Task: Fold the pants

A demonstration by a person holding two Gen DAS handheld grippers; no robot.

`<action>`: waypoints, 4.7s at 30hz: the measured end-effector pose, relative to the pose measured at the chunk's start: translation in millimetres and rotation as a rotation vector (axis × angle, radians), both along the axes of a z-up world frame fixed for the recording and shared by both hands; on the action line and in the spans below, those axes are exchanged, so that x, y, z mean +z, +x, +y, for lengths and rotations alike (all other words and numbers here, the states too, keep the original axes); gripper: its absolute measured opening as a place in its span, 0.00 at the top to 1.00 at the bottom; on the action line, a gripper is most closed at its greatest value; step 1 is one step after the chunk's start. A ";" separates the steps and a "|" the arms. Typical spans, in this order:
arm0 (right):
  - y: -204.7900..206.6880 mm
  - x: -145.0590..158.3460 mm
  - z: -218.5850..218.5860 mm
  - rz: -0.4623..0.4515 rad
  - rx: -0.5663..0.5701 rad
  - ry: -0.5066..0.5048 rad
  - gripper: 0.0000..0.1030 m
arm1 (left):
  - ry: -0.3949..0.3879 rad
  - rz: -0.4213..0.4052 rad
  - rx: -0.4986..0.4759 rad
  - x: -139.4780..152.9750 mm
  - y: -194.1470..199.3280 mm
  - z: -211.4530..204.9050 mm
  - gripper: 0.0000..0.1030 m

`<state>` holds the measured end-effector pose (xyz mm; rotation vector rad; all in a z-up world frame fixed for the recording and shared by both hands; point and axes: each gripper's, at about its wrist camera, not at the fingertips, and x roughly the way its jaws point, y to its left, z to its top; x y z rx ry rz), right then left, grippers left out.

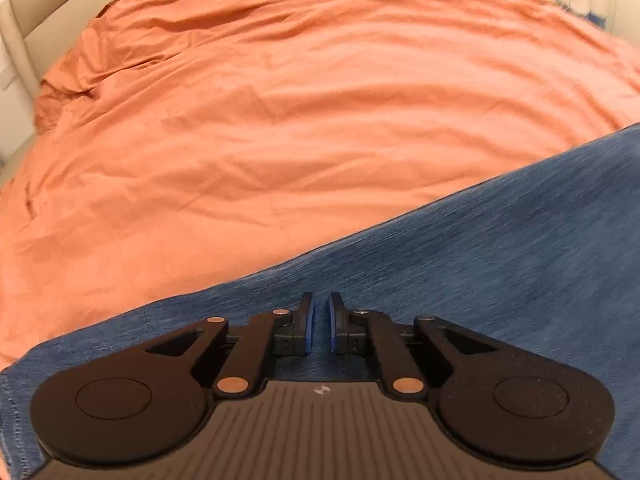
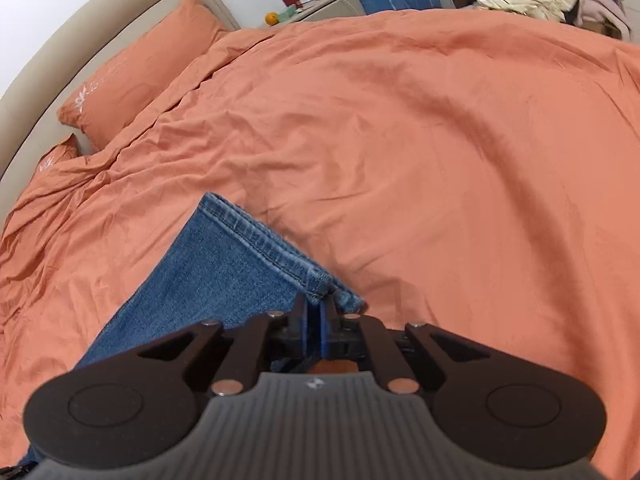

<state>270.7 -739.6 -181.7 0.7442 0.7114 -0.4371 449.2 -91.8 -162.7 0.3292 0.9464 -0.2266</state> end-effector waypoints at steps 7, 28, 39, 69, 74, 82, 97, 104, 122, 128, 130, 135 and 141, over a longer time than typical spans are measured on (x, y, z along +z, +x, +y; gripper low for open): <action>-18.3 -12.2 -8.1 -0.052 -0.006 0.189 0.51 | -0.047 0.034 -0.140 -3.1 -3.7 -52.7 0.90; -14.7 -22.1 -20.0 -0.252 0.043 0.175 0.98 | 0.030 -0.038 -0.362 -44.3 32.8 -239.8 1.00; 1.8 -19.3 -27.6 -0.071 0.048 0.107 0.58 | -0.034 -0.010 -0.490 -15.1 -4.9 -241.1 0.89; 140.7 12.8 -30.4 -0.089 0.270 -0.076 0.41 | -0.079 0.040 -0.459 -25.2 36.9 -245.8 0.89; 158.8 -2.0 -10.2 -0.010 0.285 -0.125 0.84 | -0.076 0.041 -0.444 -23.0 35.2 -246.7 0.89; 158.6 9.7 2.9 0.013 0.267 -0.335 1.00 | -0.079 0.033 -0.448 -21.5 36.1 -250.5 0.89; 95.1 -2.5 -55.1 0.094 0.417 0.072 0.54 | -0.057 0.023 -0.472 -8.9 24.8 -254.0 0.80; 80.4 -45.6 -69.6 0.043 0.441 0.230 0.61 | -0.019 0.048 -0.507 -13.8 14.8 -253.5 0.80; 84.5 104.9 -9.6 -0.031 0.642 -0.113 0.91 | 0.043 -0.027 -0.489 -23.4 18.3 -269.3 0.85; 83.5 174.8 30.8 -0.007 0.587 -0.190 0.99 | -0.070 0.051 -0.653 -13.2 -61.3 -241.8 0.85; 83.2 189.5 48.2 0.008 0.579 -0.210 0.99 | -0.112 0.073 -0.694 -16.0 -90.4 -236.1 0.86; 78.6 223.7 100.9 0.005 0.584 -0.249 0.99 | -0.236 0.142 -0.679 -12.9 -124.7 -216.5 0.92; 84.4 265.7 186.2 -0.001 0.672 -0.278 0.99 | -0.271 0.078 -0.645 34.4 -142.6 -151.9 0.89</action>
